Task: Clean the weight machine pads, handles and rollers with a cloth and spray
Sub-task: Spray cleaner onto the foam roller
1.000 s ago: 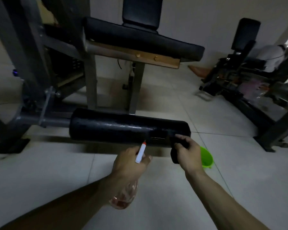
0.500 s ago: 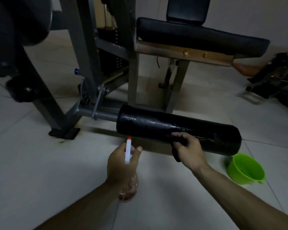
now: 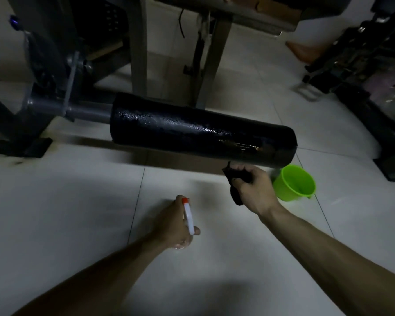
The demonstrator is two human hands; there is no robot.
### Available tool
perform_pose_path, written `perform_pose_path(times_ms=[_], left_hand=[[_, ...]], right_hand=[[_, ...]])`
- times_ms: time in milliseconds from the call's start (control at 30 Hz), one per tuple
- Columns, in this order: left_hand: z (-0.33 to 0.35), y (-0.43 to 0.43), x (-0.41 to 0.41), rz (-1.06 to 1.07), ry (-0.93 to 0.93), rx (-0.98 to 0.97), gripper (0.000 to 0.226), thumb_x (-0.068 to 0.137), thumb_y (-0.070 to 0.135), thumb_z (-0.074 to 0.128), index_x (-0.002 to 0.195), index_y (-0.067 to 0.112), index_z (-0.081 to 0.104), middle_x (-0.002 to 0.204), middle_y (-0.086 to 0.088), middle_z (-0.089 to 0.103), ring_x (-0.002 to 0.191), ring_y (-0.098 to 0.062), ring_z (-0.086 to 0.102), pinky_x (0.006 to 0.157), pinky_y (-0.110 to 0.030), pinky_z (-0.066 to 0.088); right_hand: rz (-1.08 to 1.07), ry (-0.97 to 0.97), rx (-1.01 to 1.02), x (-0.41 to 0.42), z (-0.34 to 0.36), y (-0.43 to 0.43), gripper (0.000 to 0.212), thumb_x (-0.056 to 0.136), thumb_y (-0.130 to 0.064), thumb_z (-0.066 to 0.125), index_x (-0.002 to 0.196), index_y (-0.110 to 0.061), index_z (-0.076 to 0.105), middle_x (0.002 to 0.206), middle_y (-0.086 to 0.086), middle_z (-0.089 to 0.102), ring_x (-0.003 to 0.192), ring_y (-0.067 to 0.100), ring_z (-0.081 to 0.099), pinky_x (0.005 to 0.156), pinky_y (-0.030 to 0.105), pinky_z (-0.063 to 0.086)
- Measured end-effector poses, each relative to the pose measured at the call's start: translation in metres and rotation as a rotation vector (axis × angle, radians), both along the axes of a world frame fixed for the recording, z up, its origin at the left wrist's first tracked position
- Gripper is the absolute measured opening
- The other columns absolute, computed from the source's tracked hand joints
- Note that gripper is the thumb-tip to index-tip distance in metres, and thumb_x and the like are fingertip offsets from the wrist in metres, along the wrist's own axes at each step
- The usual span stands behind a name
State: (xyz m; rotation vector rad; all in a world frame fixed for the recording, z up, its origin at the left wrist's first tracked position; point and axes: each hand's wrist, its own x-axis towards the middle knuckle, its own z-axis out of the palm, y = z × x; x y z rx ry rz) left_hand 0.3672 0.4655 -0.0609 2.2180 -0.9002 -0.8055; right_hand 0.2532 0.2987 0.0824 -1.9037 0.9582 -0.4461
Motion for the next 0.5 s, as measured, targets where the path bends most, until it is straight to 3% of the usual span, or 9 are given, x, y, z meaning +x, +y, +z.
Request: perform_pose_path(times_ms=[67, 133, 167, 233, 300, 333, 400, 433, 500], left_hand=[[0.005, 0.005, 0.002, -0.116, -0.089, 0.066, 0.029, 0.092, 0.039, 0.065, 0.083, 0.017, 0.048, 0.068, 0.001, 0.048, 0.073, -0.019, 0.056, 0.076, -0.038, 0.053], [0.013, 0.012, 0.014, -0.251, -0.140, 0.105, 0.033, 0.092, 0.035, 0.070, 0.106, 0.007, 0.060, 0.092, -0.007, 0.064, 0.093, -0.022, 0.062, 0.085, -0.028, 0.049], [0.019, 0.016, 0.023, -0.281, -0.132, 0.103, 0.047, 0.090, 0.032, 0.074, 0.126, 0.005, 0.058, 0.112, -0.011, 0.066, 0.104, -0.022, 0.062, 0.090, -0.025, 0.046], [0.038, 0.024, 0.041, -0.373, -0.093, 0.105, 0.077, 0.090, 0.027, 0.076, 0.153, 0.008, 0.036, 0.145, -0.010, 0.054, 0.132, -0.026, 0.054, 0.107, -0.027, 0.041], [0.064, 0.033, 0.055, -0.385, -0.120, 0.107, 0.081, 0.092, 0.023, 0.074, 0.159, 0.017, 0.029, 0.158, -0.004, 0.043, 0.142, -0.023, 0.045, 0.114, -0.032, 0.040], [0.077, 0.038, 0.068, -0.300, -0.207, 0.059, 0.069, 0.093, 0.022, 0.071, 0.154, 0.021, 0.040, 0.154, 0.000, 0.049, 0.138, -0.018, 0.050, 0.112, -0.033, 0.044], [0.105, 0.046, 0.084, -0.004, -0.456, -0.239, 0.034, 0.093, 0.023, 0.068, 0.126, 0.028, 0.066, 0.121, 0.007, 0.071, 0.106, -0.007, 0.064, 0.094, -0.034, 0.056], [0.120, 0.052, 0.092, 0.176, -0.547, -0.382, 0.023, 0.091, 0.025, 0.068, 0.113, 0.031, 0.069, 0.104, 0.010, 0.072, 0.090, -0.004, 0.064, 0.081, -0.035, 0.058], [0.145, 0.060, 0.117, 0.470, -0.586, -0.587, 0.024, 0.088, 0.029, 0.068, 0.112, 0.030, 0.066, 0.104, 0.011, 0.066, 0.088, -0.007, 0.063, 0.075, -0.034, 0.058]], right_hand=[[0.027, -0.014, 0.006, 0.005, -0.002, 0.000, 0.029, 0.093, 0.004, 0.056, 0.102, -0.017, 0.073, 0.064, 0.002, 0.064, 0.048, 0.015, 0.054, 0.048, 0.025, 0.044], [0.057, -0.042, 0.011, 0.013, -0.002, 0.005, 0.029, 0.094, 0.005, 0.056, 0.102, -0.017, 0.073, 0.062, -0.003, 0.063, 0.047, 0.012, 0.053, 0.049, 0.023, 0.043], [0.074, -0.055, 0.019, 0.021, -0.001, 0.009, 0.031, 0.095, 0.005, 0.055, 0.104, -0.018, 0.073, 0.065, -0.004, 0.065, 0.048, 0.012, 0.054, 0.050, 0.023, 0.044], [0.117, -0.072, 0.007, 0.036, 0.002, 0.016, 0.035, 0.096, 0.003, 0.056, 0.106, -0.026, 0.073, 0.076, -0.004, 0.070, 0.059, 0.011, 0.061, 0.055, 0.028, 0.049], [0.183, -0.097, -0.032, 0.055, 0.007, 0.023, 0.036, 0.096, -0.002, 0.060, 0.106, -0.033, 0.072, 0.090, -0.005, 0.073, 0.072, 0.011, 0.066, 0.064, 0.032, 0.055], [0.228, -0.133, -0.081, 0.071, 0.013, 0.026, 0.035, 0.095, -0.005, 0.062, 0.108, -0.036, 0.072, 0.099, -0.006, 0.073, 0.081, 0.010, 0.068, 0.072, 0.035, 0.057], [0.295, -0.190, -0.243, 0.092, 0.026, 0.030, 0.038, 0.092, -0.009, 0.066, 0.114, -0.038, 0.069, 0.116, -0.008, 0.069, 0.104, 0.007, 0.066, 0.095, 0.034, 0.055], [0.328, -0.225, -0.342, 0.102, 0.036, 0.031, 0.041, 0.090, -0.005, 0.068, 0.119, -0.034, 0.069, 0.120, -0.007, 0.066, 0.112, 0.006, 0.062, 0.103, 0.028, 0.050], [0.381, -0.269, -0.566, 0.124, 0.052, 0.028, 0.049, 0.084, 0.004, 0.069, 0.127, -0.020, 0.068, 0.127, -0.002, 0.061, 0.121, 0.009, 0.057, 0.110, 0.022, 0.042]])
